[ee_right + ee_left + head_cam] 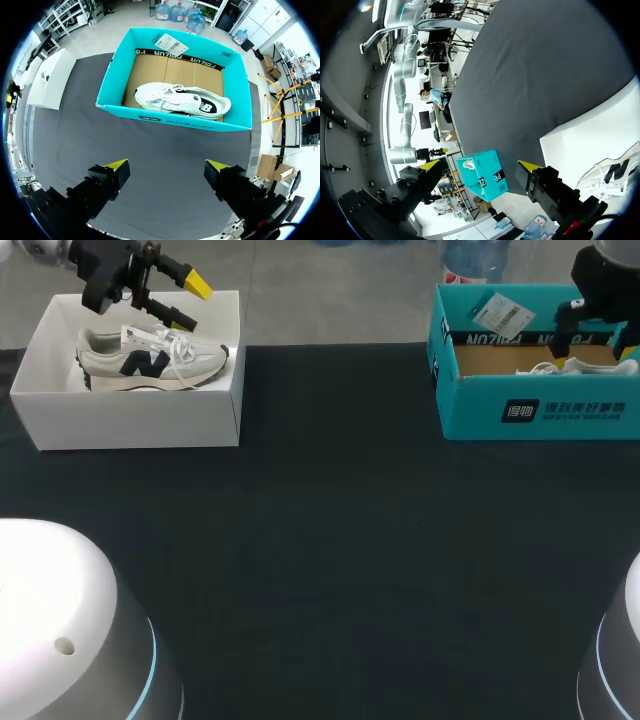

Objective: Take the shoe out of the shoebox, open the shoe tongue, remove and reinsert the insole, then place the shoe into the shoebox

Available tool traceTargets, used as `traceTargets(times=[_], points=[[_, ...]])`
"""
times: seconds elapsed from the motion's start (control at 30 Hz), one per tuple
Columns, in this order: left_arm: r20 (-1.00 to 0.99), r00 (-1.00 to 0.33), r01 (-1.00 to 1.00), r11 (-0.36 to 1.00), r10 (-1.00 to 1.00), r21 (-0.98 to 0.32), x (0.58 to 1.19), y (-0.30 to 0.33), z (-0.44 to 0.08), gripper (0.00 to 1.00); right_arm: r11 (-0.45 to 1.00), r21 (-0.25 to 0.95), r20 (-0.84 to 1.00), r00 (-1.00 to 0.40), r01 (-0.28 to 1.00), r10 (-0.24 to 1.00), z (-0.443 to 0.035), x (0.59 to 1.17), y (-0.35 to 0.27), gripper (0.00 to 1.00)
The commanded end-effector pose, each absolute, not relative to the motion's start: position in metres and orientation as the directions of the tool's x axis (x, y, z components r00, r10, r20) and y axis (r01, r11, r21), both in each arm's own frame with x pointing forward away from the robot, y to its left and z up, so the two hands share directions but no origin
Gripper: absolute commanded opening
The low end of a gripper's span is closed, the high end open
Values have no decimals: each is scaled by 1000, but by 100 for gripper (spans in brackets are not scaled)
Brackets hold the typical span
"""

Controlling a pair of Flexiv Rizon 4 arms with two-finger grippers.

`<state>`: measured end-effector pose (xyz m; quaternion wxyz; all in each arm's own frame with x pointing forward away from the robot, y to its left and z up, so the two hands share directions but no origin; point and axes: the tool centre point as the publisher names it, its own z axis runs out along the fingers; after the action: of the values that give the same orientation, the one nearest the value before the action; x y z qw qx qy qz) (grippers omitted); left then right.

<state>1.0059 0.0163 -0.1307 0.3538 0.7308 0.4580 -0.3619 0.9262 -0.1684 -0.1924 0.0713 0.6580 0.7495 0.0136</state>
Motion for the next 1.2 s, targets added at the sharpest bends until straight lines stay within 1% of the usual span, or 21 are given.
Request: traceTargets(times=[0.03, 0.27, 0.43, 0.67, 0.97, 1.13, 1.2], points=[[-817, 319, 929, -328, 481, 169, 1012, 33, -118, 100, 133, 117, -89, -123, 984, 988, -193, 925, -168, 100], [-721, 296, 947, -288, 627, 138, 1028, 66, -126, 100, 133, 117, -89, -123, 984, 988, -193, 925, -168, 100], [-668, 269, 958, -262, 694, 114, 1042, 92, -133, 100, 133, 117, -89, -123, 984, 988, -193, 925, -168, 100], [-490, 284, 958, -271, 824, 99, 1060, 129, -146, 100, 133, 117, -89, -123, 984, 988, -193, 925, -168, 100], [-225, 291, 955, -266, 930, 132, 1088, 182, -166, 100, 133, 117, -89, -123, 984, 988, -193, 925, -168, 100], [-176, 268, 960, -246, 947, 135, 1103, 207, -175, 100, 133, 117, -89, -123, 984, 988, -193, 925, -168, 100], [-172, 253, 965, -236, 952, 115, 1108, 216, -179, 100, 133, 117, -89, -123, 984, 988, -193, 925, -168, 100]])
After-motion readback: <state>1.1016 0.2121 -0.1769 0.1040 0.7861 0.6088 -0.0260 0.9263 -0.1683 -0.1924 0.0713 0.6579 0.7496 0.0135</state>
